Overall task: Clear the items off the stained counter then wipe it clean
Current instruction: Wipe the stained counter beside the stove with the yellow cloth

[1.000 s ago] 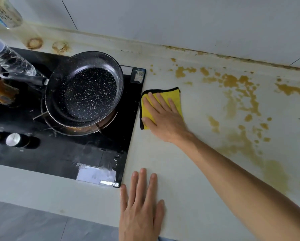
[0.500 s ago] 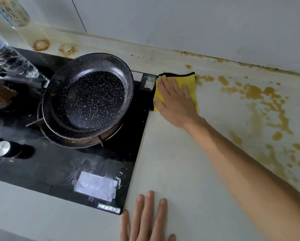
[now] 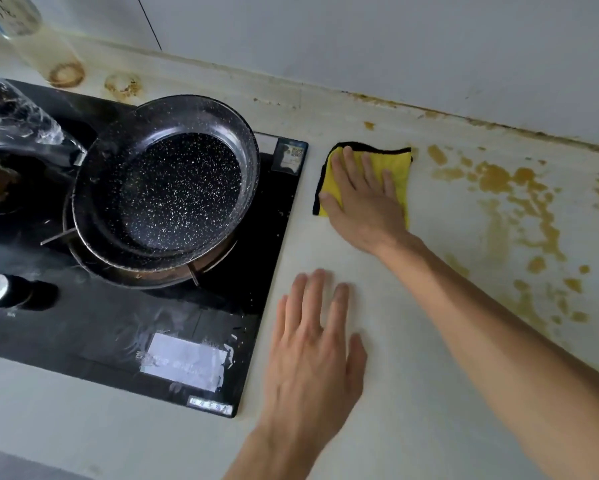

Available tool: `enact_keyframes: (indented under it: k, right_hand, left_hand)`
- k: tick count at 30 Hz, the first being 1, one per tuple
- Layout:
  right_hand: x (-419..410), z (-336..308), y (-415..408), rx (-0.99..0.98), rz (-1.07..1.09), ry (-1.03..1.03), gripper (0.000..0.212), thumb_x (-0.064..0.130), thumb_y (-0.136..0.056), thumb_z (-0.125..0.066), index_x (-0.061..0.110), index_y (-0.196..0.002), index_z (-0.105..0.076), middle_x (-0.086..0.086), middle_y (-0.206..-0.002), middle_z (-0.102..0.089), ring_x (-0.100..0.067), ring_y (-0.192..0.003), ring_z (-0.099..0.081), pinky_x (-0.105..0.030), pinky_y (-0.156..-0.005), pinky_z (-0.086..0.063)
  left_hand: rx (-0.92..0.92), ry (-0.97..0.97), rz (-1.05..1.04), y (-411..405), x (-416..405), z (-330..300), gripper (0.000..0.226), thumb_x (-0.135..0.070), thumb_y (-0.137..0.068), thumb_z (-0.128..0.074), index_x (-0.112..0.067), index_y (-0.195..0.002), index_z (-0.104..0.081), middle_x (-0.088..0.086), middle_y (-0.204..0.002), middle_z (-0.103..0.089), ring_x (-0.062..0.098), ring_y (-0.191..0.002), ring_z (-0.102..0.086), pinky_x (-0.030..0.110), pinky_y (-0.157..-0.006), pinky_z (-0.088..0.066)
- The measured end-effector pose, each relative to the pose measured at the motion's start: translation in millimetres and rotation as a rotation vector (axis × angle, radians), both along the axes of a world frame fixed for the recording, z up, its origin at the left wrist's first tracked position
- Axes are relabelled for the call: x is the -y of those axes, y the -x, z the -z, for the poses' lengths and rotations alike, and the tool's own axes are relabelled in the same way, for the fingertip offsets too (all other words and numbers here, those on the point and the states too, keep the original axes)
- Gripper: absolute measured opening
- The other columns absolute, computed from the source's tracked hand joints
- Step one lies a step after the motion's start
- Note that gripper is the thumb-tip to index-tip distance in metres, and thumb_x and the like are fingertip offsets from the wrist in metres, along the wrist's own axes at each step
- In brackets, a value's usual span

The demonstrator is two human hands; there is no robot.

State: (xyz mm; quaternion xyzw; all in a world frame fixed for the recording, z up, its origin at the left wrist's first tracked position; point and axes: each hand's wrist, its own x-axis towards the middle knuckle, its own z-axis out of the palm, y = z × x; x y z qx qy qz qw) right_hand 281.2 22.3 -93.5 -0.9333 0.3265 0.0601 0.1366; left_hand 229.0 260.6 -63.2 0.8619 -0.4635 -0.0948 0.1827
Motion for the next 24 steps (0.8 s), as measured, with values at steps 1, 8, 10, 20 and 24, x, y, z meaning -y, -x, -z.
enact_keyframes:
  k: [1, 8, 10, 20, 24]
  right_hand:
    - [5.5, -0.7, -7.0, 0.000, -0.042, 0.010, 0.070, 0.058, -0.106, -0.018, 0.031, -0.167, 0.003, 0.011, -0.174, 0.013, -0.017, -0.161, 0.012, -0.048, -0.130, 0.004]
    - [47.5, 0.3, -51.8, 0.041, -0.143, 0.024, 0.069, 0.064, -0.106, -0.015, 0.035, -0.167, 0.003, 0.016, -0.174, 0.011, -0.010, -0.160, 0.012, -0.046, -0.130, 0.004]
    - [53.1, 0.5, -50.8, 0.045, -0.123, 0.021, 0.070, 0.066, -0.105, -0.014, 0.037, -0.166, 0.002, 0.017, -0.174, 0.010, -0.009, -0.160, 0.012, -0.046, -0.130, 0.004]
    - [18.4, 7.8, 4.2, 0.028, 0.023, 0.047, 0.071, 0.065, -0.103, -0.012, 0.035, -0.167, 0.002, 0.012, -0.174, 0.012, -0.016, -0.161, 0.012, -0.048, -0.130, 0.004]
    - [58.8, 3.0, -10.8, 0.012, -0.152, 0.046, 0.072, 0.069, -0.101, -0.013, 0.039, -0.166, 0.002, 0.015, -0.174, 0.010, -0.011, -0.161, 0.010, -0.048, -0.130, 0.001]
  left_hand:
    - [-0.011, -0.011, -0.001, -11.8, 19.1, 0.5, 0.061, -0.036, -0.096, -0.053, -0.015, -0.153, -0.052, 0.013, -0.164, -0.044, 0.038, -0.155, -0.037, 0.054, -0.124, -0.039]
    - [0.022, -0.060, -0.037, -25.5, 59.7, 36.8, 0.058, -0.044, -0.104, -0.044, -0.023, -0.158, -0.043, 0.010, -0.170, -0.036, 0.033, -0.162, -0.024, 0.057, -0.131, -0.020]
    - [0.055, -0.022, -0.030, -25.3, 56.9, 46.2, 0.060, -0.047, -0.105, -0.046, -0.024, -0.160, -0.042, 0.009, -0.171, -0.036, 0.031, -0.162, -0.024, 0.053, -0.132, -0.017]
    - [0.116, 0.016, -0.040, -23.3, 56.3, 56.1, 0.061, -0.049, -0.106, -0.044, -0.021, -0.161, -0.044, 0.011, -0.171, -0.035, 0.031, -0.164, -0.022, 0.053, -0.133, -0.014]
    - [0.130, 0.020, -0.038, -23.6, 55.5, 59.3, 0.062, -0.050, -0.106, -0.043, -0.022, -0.161, -0.042, 0.011, -0.172, -0.034, 0.030, -0.164, -0.020, 0.053, -0.133, -0.014]
